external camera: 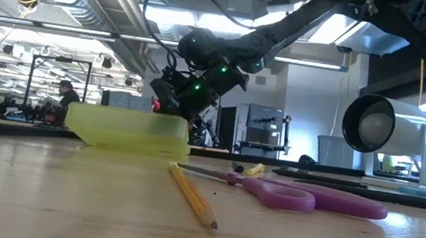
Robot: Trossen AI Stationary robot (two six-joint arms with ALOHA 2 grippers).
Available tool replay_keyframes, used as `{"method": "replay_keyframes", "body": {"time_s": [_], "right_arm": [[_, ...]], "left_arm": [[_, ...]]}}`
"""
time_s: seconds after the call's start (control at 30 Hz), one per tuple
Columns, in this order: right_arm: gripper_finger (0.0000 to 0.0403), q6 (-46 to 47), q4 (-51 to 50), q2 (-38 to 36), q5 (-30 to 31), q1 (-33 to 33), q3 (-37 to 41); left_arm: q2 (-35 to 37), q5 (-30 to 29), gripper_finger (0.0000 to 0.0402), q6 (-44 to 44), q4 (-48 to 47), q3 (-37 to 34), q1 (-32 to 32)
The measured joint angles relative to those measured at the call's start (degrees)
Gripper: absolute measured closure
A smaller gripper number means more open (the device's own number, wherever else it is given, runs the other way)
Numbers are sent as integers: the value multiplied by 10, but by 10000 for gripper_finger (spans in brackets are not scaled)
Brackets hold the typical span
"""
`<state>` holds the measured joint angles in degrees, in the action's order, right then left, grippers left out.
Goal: Pick & place school supplies into a supply box
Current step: Put the yellow pencil into the yellow supply box, then put the light pink pencil into the yellow supply box
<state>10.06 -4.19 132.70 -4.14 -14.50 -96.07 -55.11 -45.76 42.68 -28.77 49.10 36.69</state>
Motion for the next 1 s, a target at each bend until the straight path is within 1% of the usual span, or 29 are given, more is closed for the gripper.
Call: {"method": "replay_keyframes", "body": {"time_s": [0.17,0.27,0.37,0.53,0.63,0.73,0.83,0.93,1.0], "right_arm": [[315,3,0,0,0,0,0],[293,17,0,0,0,0,0],[281,17,-2,-4,0,0,0],[280,-3,-9,-46,3,6,0],[280,-14,-39,-80,35,23,-1],[280,-13,-90,-116,83,53,-1],[281,-11,-139,-144,128,98,-1],[281,11,-182,-161,175,146,-1],[281,32,-221,-169,181,173,-1]], "left_arm": [[0,98,241,0,-3,0,0],[0,173,238,1,0,0,0],[0,228,236,19,11,0,0],[0,254,236,60,11,0,0],[0,263,239,55,11,0,0],[0,261,242,20,11,0,0],[-6,265,244,-30,11,0,0],[-23,308,246,-70,11,0,4],[-42,344,247,-99,0,0,13]]}}
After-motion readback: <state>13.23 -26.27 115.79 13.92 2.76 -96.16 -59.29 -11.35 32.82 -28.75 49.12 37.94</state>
